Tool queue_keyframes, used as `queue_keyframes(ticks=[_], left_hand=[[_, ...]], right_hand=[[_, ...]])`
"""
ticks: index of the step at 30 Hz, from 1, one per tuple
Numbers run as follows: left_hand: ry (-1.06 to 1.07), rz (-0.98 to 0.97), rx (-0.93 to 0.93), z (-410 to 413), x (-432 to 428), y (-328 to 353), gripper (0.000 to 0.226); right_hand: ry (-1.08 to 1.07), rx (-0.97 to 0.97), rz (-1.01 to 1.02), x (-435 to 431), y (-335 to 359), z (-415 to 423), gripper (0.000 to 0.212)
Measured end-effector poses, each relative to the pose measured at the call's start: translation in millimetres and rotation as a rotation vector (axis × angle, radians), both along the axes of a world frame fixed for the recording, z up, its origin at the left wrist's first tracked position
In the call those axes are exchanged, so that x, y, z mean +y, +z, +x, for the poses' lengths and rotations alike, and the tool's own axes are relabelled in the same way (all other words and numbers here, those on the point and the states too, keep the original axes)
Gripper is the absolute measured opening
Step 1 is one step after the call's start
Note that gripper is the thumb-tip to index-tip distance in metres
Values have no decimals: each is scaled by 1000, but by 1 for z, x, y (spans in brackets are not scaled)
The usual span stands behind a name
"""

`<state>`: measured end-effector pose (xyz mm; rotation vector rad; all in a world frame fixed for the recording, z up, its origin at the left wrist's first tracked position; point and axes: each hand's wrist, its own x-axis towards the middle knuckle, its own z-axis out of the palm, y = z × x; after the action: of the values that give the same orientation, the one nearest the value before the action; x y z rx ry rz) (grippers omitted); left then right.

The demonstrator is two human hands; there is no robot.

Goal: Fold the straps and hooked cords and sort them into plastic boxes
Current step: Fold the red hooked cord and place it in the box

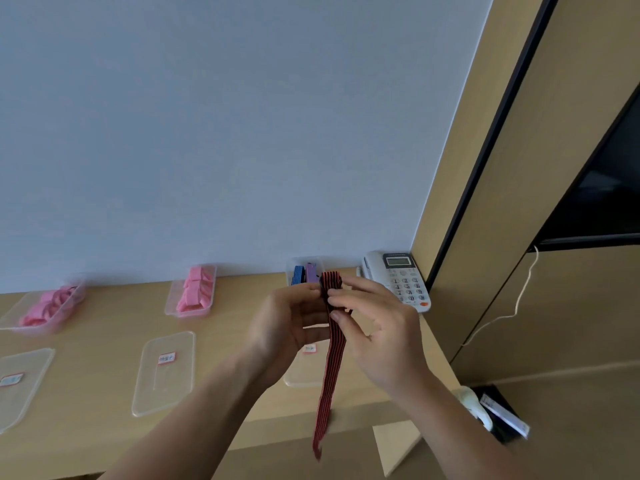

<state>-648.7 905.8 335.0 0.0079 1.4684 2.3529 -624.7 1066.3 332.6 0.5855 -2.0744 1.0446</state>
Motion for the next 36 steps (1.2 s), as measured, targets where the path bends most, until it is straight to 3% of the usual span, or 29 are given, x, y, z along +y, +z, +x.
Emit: queue_keyframes(ticks=[4,7,10,12,17,22,31,36], left_hand=[[-54,-97,88,1,7,1,23],[-27,-181,128,2,8,1,18],[-24,-211,141,2,7,4,22],[-36,-191,133,2,7,4,25],[-68,-138,59,6,7,-3,37],[-144,-277,87,10,-2,-18,25],[39,-345,58,9,-4,-19,26],[38,-295,36,6,-8,-21,26]], right_hand=[[-71,8,2,8,2,-1,42],[-110,-241,5,13,9,-5,66],[17,-513,-96,15,17,-11,51],[67,-555,-135,17,20,-14,39],[80,-540,-232,14,22,-20,41],[36,-489,-277,9,17,-29,50],[47,-355,-212,-8,10,-25,26],[40,-207,-85,-9,12,-21,25]])
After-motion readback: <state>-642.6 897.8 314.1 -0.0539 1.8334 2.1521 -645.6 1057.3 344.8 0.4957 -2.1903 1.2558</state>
